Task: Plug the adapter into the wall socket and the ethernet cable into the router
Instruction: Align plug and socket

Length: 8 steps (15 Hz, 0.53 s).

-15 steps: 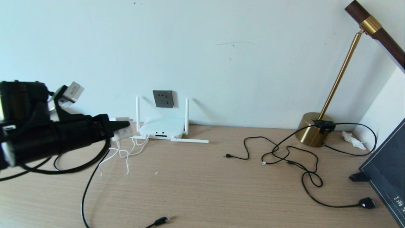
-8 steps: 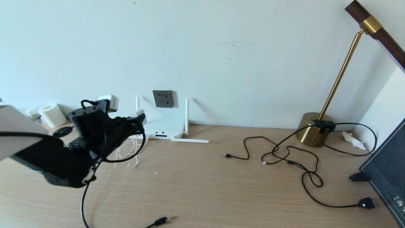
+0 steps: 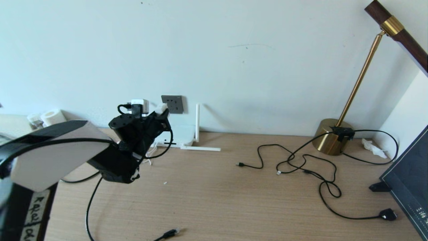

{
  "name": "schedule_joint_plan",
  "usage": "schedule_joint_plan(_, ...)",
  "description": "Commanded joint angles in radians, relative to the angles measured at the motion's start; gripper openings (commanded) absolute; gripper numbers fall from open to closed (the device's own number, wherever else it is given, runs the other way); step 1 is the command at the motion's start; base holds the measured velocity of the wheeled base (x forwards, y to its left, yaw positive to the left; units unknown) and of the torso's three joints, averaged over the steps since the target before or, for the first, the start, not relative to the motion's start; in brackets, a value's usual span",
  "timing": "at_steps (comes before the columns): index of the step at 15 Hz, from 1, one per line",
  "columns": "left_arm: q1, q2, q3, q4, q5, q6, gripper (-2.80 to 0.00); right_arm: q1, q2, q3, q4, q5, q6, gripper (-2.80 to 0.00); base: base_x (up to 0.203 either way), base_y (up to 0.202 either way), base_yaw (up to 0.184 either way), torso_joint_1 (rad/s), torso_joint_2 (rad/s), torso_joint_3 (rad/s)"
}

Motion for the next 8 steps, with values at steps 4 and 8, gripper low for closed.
schedule_joint_plan(4,-0.002,0.114,-0.080,-0.059,0.004,0.018,-2.80,0.000,0.002,0.000,0.000,0.000,0.001,0.00,0.000,0.000,0.000,0.000,0.00,0.000)
schedule_joint_plan(8,-0.002,0.122,-0.089,-0.042,-0.003,0.020,-2.80,0.000,0.002,0.000,0.000,0.000,0.001,0.00,0.000,0.000,0.000,0.000,0.00,0.000)
